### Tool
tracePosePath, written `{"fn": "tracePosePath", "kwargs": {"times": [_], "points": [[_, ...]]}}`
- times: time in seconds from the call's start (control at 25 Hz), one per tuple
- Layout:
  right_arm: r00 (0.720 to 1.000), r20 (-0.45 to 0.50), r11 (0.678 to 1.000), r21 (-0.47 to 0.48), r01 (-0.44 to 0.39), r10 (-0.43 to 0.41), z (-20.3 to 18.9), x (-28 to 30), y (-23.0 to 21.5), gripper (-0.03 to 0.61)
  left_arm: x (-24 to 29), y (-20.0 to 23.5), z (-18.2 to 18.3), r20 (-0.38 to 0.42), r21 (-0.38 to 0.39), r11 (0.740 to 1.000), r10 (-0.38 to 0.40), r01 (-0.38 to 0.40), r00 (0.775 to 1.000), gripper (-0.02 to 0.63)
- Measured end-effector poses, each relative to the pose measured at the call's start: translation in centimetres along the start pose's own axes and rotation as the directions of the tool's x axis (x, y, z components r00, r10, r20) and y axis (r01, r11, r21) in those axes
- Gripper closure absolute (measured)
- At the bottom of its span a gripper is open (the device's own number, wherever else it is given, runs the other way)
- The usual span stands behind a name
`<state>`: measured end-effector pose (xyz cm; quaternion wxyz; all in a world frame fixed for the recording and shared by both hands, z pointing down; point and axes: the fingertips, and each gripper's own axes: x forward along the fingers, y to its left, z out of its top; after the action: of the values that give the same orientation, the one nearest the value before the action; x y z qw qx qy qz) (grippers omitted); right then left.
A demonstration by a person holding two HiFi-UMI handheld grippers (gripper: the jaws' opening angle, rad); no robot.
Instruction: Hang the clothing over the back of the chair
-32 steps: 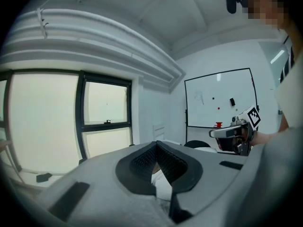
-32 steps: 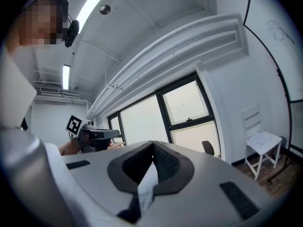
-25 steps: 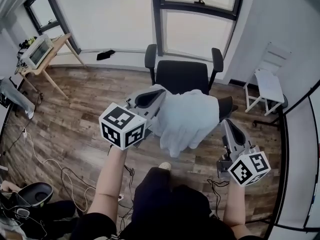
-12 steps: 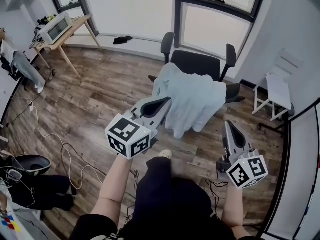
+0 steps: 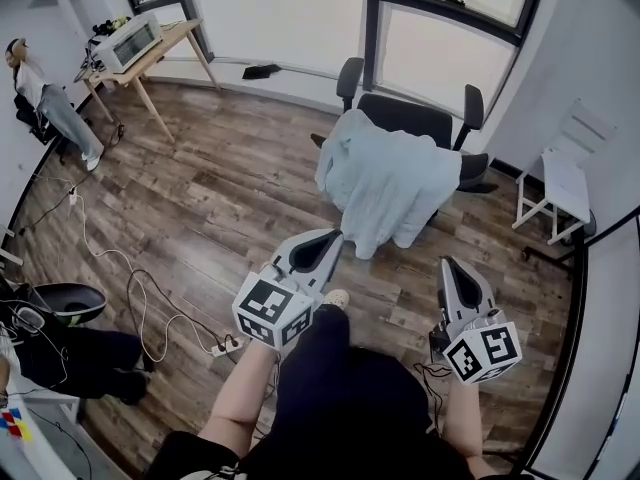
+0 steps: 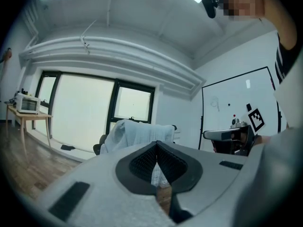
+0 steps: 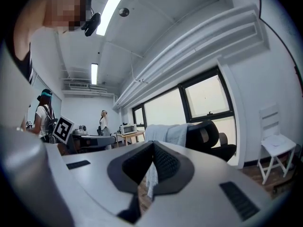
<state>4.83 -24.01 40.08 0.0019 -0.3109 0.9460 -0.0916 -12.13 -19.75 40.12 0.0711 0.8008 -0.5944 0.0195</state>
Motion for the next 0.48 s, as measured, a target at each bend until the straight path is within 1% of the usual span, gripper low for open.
{"fn": "tracePosePath", "kwargs": {"times": [0.12, 0.2, 0.32, 0.4, 0.48], "points": [[1.000, -0.029, 1.000, -0.009, -0.004, 0.004, -2.0, -0.5, 0.7, 0.578, -1.3, -0.5, -1.7, 0.009, -0.003, 0.999, 0.037, -0.037, 0.999, 0.606], [0.999, -0.044, 1.000, -0.014, -0.004, 0.003, -3.0, -0.8, 0.9, 0.577, -1.9, -0.8, -2.8, -0.009, -0.003, 0.998, 0.059, -0.059, 0.998, 0.606], [0.998, -0.064, 0.999, -0.019, 0.027, -0.028, -4.3, -1.3, 0.4, 0.577, -2.3, -1.3, -4.1, -0.038, -0.006, 0.997, 0.071, -0.071, 0.997, 0.606], [0.996, -0.072, 0.998, -0.020, 0.055, -0.056, -5.0, -1.7, -0.2, 0.578, -2.5, -1.7, -4.8, -0.047, -0.006, 0.997, 0.074, -0.075, 0.996, 0.606], [0.995, -0.081, 0.998, -0.021, 0.064, -0.065, -5.4, -1.8, -0.5, 0.578, -2.6, -2.0, -5.2, -0.052, -0.003, 0.997, 0.073, -0.073, 0.996, 0.606]]}}
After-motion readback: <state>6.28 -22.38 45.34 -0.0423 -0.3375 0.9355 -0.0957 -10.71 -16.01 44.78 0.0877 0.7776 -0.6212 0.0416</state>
